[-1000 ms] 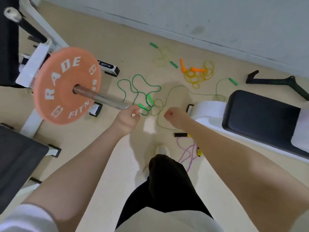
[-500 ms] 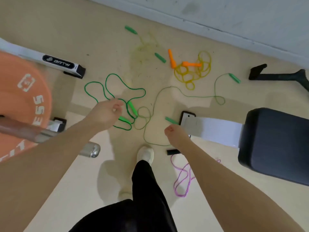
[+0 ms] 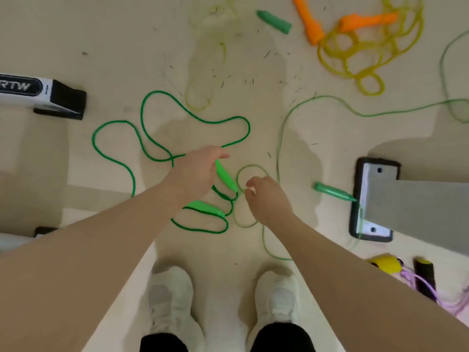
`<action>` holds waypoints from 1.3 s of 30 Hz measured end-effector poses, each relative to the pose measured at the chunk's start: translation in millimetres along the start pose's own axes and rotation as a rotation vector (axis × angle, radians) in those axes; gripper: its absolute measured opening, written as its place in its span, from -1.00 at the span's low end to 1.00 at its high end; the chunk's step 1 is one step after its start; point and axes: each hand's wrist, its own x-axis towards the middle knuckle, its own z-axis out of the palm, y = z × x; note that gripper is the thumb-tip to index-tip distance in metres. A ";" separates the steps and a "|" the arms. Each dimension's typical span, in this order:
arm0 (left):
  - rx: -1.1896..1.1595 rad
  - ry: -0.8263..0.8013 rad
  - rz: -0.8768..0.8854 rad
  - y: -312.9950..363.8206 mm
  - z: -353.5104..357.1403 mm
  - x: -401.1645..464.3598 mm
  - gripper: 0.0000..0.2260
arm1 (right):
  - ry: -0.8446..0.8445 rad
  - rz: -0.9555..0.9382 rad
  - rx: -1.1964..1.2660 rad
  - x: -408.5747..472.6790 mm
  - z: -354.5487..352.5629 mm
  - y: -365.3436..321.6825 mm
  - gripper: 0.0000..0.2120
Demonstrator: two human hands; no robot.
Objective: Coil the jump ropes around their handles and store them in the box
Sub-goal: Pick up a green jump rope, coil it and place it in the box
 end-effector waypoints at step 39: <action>-0.140 0.231 0.457 375.9 -451.5 -367.9 -0.67 | 0.166 -0.343 0.706 -541.2 -422.5 -255.9 -0.72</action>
